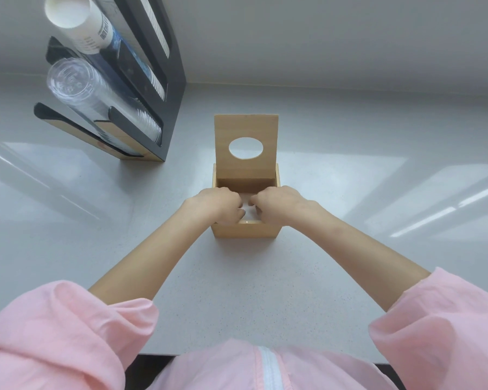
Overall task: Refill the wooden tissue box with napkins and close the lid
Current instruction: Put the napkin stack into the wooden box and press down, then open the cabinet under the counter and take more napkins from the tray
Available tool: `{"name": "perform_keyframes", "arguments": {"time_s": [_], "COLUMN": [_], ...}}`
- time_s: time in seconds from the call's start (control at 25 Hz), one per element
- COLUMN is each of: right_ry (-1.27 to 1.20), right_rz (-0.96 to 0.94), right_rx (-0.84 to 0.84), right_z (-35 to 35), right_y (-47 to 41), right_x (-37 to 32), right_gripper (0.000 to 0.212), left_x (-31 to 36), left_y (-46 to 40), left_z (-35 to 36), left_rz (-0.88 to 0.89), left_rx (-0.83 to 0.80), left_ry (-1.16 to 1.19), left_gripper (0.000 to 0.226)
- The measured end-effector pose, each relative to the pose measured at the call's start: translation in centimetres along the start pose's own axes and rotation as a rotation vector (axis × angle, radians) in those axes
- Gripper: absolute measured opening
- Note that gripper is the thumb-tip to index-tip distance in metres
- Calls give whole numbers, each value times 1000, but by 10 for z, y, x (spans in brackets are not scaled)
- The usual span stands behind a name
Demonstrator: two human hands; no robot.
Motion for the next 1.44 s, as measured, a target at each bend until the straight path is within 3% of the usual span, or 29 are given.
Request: {"name": "perform_keyframes", "arguments": {"time_s": [0.12,0.2,0.4,0.6,0.84,1.12,1.44], "right_ry": [-128,-224,-294,-302,-274,-223,-113], "right_rz": [4,23,94,131,77,-5,-35], "right_rx": [111,219,351,317,361,340,410], "right_z": [-15,-24,-11,21,44,82,113], "right_y": [16,33,89,133,193,259,293], "right_x": [4,9,16,11,-4,-25,-47], "right_gripper": [29,36,53,69,68,72,84], "left_x": [5,9,18,42,78,124,142], "left_y": [23,42,88,128,181,254,292], "left_z": [-13,-22,-19,11,46,103,148], "left_rz": [-15,-38,-81,-171,-338,-423,-525], "left_rx": [88,183,455,535,559,687,734], "left_ry": [251,368,409,399,308,372,229], "left_gripper": [40,42,51,63,71,80,74]}}
Point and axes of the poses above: each hand's wrist, its own y-axis away from the middle knuckle, its own z-axis out of the palm, x = y × z, the point moved 9 cm from there along -y, towards the middle knuckle, and after that the axes turned 9 degrees about x, right-handed, at the moved point
